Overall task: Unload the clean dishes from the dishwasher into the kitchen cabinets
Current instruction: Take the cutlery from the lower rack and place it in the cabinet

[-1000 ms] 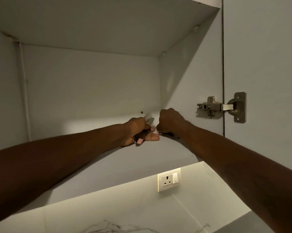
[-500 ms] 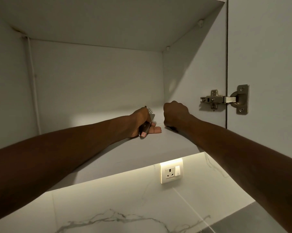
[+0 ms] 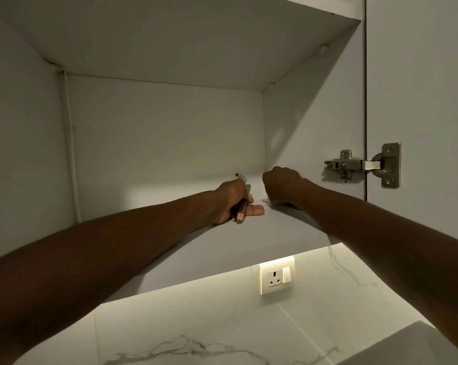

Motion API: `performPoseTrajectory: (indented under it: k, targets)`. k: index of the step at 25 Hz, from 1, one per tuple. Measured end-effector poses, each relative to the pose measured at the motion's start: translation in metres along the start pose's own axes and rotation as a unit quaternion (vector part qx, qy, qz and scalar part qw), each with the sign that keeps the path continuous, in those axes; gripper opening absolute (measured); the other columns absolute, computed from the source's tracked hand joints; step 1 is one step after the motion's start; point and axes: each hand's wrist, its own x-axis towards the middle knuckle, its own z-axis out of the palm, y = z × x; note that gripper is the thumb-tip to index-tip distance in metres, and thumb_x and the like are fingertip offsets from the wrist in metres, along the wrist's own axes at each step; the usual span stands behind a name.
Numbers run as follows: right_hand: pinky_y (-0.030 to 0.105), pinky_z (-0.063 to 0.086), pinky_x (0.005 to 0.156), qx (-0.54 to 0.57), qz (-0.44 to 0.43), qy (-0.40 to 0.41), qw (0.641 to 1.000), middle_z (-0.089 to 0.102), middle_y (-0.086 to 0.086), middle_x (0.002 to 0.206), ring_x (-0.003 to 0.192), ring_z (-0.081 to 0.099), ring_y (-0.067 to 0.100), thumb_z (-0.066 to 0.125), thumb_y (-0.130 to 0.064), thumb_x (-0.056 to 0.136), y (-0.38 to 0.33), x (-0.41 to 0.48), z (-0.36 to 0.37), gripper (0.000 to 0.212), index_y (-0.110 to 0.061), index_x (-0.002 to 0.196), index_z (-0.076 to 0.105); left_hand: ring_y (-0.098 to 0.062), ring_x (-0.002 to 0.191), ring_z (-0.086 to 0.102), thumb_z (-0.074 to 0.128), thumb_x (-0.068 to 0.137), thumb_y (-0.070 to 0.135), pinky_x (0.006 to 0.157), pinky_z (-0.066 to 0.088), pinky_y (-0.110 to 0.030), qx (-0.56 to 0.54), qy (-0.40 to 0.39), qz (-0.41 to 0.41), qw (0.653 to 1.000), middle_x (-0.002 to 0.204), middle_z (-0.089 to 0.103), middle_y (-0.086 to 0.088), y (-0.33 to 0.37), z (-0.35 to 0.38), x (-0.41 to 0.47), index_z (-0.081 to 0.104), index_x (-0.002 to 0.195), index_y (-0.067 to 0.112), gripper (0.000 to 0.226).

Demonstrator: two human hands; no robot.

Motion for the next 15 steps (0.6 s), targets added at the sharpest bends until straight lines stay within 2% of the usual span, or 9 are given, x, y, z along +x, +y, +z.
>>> performPoseTrajectory:
  k: [3,6,7,8,9,10,11,13,15]
  targets:
    - [0.032,0.042,0.073,-0.004,-0.014,0.038,0.999,0.058,0.012,0.112,0.098,0.061,0.029,0.057,-0.009,0.092,0.003,0.000,0.004,0.021,-0.007,0.113,0.057,-0.031,0.065,0.071,0.033,0.103,0.001,0.054,0.061,-0.036,-0.005,-0.005,0.008,1.000,0.091,0.055,-0.013,-0.001,-0.001,0.001,0.034,0.139,0.004,0.036]
    - [0.030,0.045,0.067,0.162,0.044,0.072,0.983,0.067,0.015,0.102,0.079,0.059,0.027,0.061,-0.011,0.087,0.003,0.001,0.002,0.008,-0.006,0.090,0.055,-0.032,0.069,0.073,0.036,0.103,0.000,0.063,0.062,-0.042,-0.003,0.001,0.010,1.000,0.088,0.062,-0.020,0.000,0.003,0.001,0.044,0.122,-0.005,0.022]
    - [0.030,0.052,0.066,0.282,0.076,0.056,0.955,0.072,0.016,0.095,0.075,0.064,0.027,0.062,-0.012,0.087,0.003,0.000,-0.003,0.008,-0.005,0.086,0.059,-0.033,0.070,0.072,0.036,0.102,0.000,0.065,0.062,-0.043,-0.003,0.005,0.011,1.000,0.085,0.064,-0.023,0.000,0.004,0.001,0.049,0.114,-0.008,0.019]
    - [0.031,0.058,0.068,0.429,0.106,0.020,0.897,0.075,0.015,0.089,0.073,0.069,0.026,0.064,-0.015,0.090,0.005,-0.003,-0.008,0.011,-0.004,0.087,0.066,-0.033,0.068,0.072,0.037,0.102,0.000,0.064,0.062,-0.043,-0.008,0.012,0.017,1.000,0.083,0.065,-0.024,0.001,0.005,0.001,0.052,0.109,-0.009,0.019]
    - [0.033,0.061,0.072,0.561,0.128,-0.030,0.817,0.076,0.013,0.086,0.074,0.072,0.024,0.064,-0.021,0.094,0.008,-0.006,-0.012,0.019,-0.004,0.091,0.071,-0.031,0.065,0.071,0.038,0.102,0.000,0.061,0.062,-0.041,-0.017,0.020,0.026,0.999,0.081,0.067,-0.024,0.002,0.007,0.002,0.054,0.105,-0.010,0.019]
    - [0.036,0.062,0.077,0.640,0.126,-0.076,0.754,0.076,0.011,0.089,0.079,0.074,0.023,0.061,-0.031,0.098,0.011,-0.010,-0.016,0.029,-0.004,0.097,0.073,-0.029,0.062,0.072,0.038,0.101,-0.001,0.056,0.062,-0.039,-0.029,0.028,0.036,0.999,0.079,0.068,-0.024,0.002,0.008,0.003,0.055,0.105,-0.012,0.021]
    - [0.038,0.061,0.080,0.675,0.110,-0.103,0.722,0.077,0.010,0.094,0.086,0.075,0.024,0.061,-0.040,0.098,0.016,-0.012,-0.017,0.037,-0.005,0.101,0.074,-0.028,0.060,0.072,0.038,0.101,-0.002,0.052,0.060,-0.037,-0.040,0.029,0.044,0.998,0.079,0.069,-0.023,0.002,0.009,0.004,0.056,0.105,-0.014,0.022]
    - [0.039,0.060,0.083,0.690,0.090,-0.108,0.710,0.077,0.009,0.099,0.093,0.075,0.025,0.069,-0.043,0.091,0.019,-0.017,-0.015,0.040,-0.006,0.103,0.075,-0.026,0.061,0.073,0.039,0.102,0.000,0.052,0.060,-0.035,-0.052,0.017,0.047,0.997,0.082,0.070,-0.023,0.002,0.011,0.002,0.058,0.104,-0.013,0.023]
    - [0.037,0.060,0.081,0.692,0.090,-0.099,0.710,0.078,0.007,0.095,0.088,0.075,0.023,0.079,-0.035,0.085,0.017,-0.018,-0.014,0.033,-0.005,0.098,0.075,-0.026,0.065,0.073,0.041,0.105,0.006,0.058,0.062,-0.036,-0.059,-0.004,0.042,0.997,0.088,0.069,-0.024,0.001,0.012,0.003,0.058,0.103,-0.011,0.023]
